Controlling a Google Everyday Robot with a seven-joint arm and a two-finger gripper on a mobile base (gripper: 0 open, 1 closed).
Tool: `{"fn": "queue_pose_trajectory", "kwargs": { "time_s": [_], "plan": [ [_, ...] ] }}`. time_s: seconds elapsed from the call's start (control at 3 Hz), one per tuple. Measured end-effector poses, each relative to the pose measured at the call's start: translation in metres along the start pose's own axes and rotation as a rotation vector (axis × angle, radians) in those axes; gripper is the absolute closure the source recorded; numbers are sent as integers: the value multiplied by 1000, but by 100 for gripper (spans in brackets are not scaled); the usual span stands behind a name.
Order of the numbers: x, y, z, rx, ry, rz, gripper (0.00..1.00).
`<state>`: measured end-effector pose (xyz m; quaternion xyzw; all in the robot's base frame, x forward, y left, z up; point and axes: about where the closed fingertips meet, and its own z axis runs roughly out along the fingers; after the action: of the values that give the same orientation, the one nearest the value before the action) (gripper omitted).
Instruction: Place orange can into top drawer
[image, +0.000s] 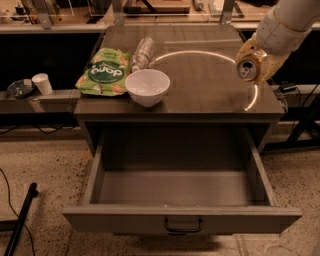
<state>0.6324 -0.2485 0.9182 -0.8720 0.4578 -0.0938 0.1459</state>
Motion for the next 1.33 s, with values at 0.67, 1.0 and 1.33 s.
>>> {"fn": "queue_pose_trajectory", "kwargs": {
  "time_s": [0.67, 1.0, 1.33],
  "plan": [
    [-2, -1, 6, 15, -36, 91, 100],
    [-11, 17, -4, 0, -129, 187, 100],
    [-37, 51, -10, -10, -358, 373, 100]
  ]
}}
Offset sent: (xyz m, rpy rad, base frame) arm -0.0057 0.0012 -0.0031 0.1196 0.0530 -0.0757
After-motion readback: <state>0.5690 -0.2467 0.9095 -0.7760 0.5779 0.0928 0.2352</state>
